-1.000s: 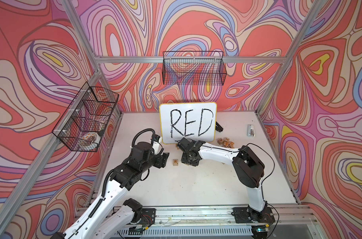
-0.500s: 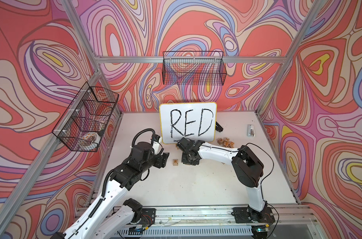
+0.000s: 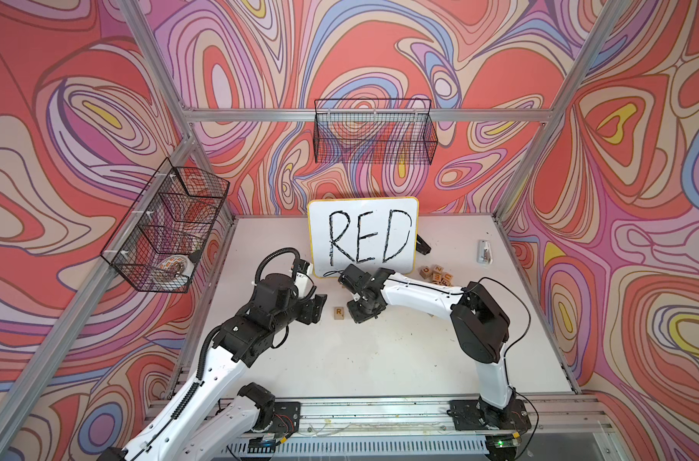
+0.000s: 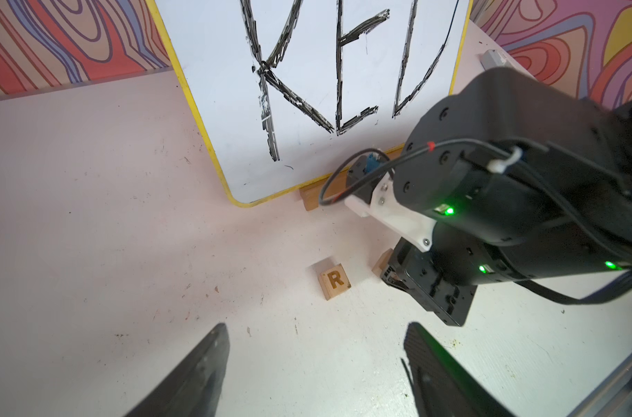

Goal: Assemble the uppercase word "red" with letter blocks
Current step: Pick up the letter block from the center of the board, then place the letter block at the center of the board.

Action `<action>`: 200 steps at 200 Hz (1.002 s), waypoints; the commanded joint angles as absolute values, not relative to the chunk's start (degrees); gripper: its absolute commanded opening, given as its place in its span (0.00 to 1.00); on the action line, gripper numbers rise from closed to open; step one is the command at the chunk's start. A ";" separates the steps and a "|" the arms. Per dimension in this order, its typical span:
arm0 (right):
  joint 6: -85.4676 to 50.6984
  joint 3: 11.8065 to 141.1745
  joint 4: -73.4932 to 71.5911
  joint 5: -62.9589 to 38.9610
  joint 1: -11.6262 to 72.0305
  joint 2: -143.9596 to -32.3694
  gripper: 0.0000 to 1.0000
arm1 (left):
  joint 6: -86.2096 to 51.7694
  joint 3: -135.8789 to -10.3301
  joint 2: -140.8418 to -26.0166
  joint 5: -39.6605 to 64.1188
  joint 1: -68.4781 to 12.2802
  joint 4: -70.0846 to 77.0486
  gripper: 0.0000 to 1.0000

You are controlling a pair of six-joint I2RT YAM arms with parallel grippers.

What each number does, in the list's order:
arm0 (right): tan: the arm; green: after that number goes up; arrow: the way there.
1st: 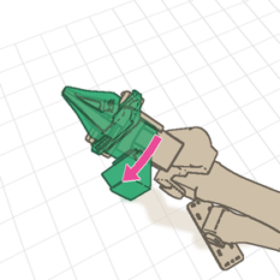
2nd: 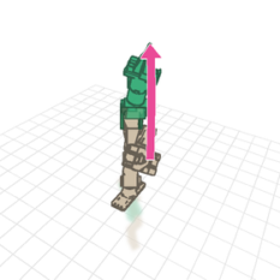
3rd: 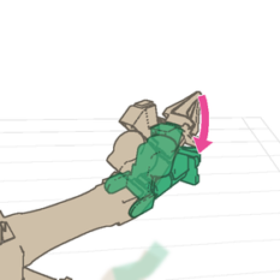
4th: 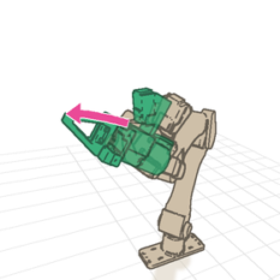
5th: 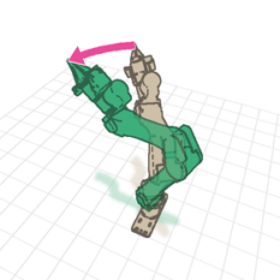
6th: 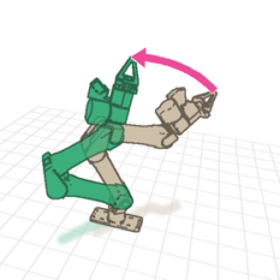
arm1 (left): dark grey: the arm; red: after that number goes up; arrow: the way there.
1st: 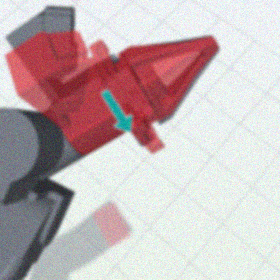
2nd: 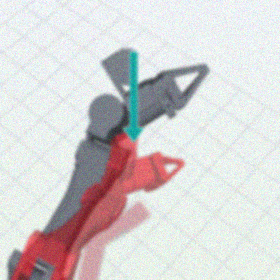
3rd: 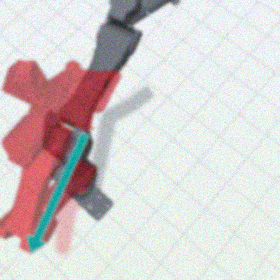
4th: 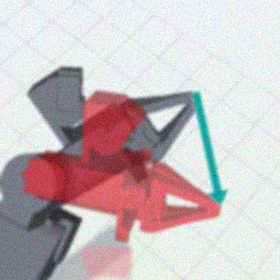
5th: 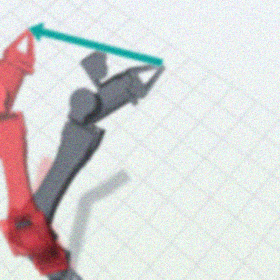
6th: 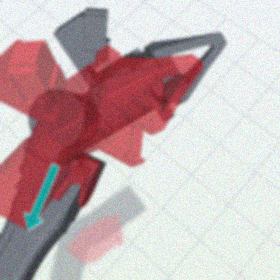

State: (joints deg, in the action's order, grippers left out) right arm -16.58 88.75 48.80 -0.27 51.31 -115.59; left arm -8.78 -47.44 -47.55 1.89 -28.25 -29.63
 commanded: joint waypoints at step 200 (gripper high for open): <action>40.01 90.04 56.54 -2.07 48.61 -113.02 0.26 | -8.65 -47.20 -47.55 1.59 -28.60 -30.76 0.79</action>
State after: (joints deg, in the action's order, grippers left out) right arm 34.89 90.94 56.07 0.69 49.01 -112.75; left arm -8.78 -47.44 -47.77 1.87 -28.25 -29.63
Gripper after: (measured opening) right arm 0.333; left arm 0.791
